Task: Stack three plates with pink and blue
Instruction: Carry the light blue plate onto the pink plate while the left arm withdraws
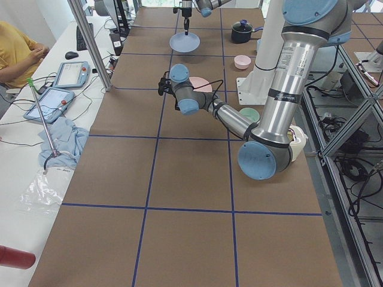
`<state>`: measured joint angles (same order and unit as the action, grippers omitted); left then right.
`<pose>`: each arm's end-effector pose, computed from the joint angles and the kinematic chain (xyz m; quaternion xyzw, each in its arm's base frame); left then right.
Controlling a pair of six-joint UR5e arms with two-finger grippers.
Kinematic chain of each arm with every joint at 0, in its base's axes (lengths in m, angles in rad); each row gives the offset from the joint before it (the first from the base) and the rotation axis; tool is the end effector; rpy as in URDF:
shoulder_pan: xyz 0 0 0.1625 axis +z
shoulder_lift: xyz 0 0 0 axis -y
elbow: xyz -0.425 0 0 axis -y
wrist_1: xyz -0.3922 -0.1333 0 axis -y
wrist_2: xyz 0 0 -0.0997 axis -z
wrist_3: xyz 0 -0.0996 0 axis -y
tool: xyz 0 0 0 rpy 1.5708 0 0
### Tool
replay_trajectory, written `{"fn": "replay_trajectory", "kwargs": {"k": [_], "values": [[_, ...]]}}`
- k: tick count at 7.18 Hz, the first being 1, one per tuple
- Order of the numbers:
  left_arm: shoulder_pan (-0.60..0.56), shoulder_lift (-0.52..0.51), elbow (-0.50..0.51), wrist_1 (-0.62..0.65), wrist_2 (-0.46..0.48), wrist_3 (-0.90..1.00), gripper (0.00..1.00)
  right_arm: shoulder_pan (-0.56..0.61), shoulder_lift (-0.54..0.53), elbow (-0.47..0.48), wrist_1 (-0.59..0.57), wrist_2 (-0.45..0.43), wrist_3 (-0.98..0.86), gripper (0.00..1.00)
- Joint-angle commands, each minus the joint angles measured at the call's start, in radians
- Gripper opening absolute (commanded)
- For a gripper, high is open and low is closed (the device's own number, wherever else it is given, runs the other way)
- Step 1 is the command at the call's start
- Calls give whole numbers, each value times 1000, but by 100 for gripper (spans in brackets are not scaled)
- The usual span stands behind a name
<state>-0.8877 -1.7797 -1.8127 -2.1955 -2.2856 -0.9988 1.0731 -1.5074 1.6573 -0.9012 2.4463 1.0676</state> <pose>0.2974 -0.4732 0.3554 0.0960 0.5580 0.0505 0.8228 -0.2028 -0.4923 0.4988 -0.0183 -0.5301 0.0715 0.8447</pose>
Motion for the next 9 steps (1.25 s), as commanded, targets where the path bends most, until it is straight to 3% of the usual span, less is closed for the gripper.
{"fn": "replay_trajectory", "kwargs": {"k": [1, 3, 5, 9], "values": [[-65, 92, -19, -1, -29, 113, 78, -184, 143, 96, -2, -124, 357, 0], [-71, 92, -11, 0, -31, 118, 78, -419, 266, 119, -25, -324, 549, 0], [-71, 91, -11, 0, -31, 118, 78, -539, 326, 118, -102, -428, 588, 0], [-71, 89, -10, 2, -31, 117, 78, -575, 363, 102, -120, -473, 589, 0]]}}
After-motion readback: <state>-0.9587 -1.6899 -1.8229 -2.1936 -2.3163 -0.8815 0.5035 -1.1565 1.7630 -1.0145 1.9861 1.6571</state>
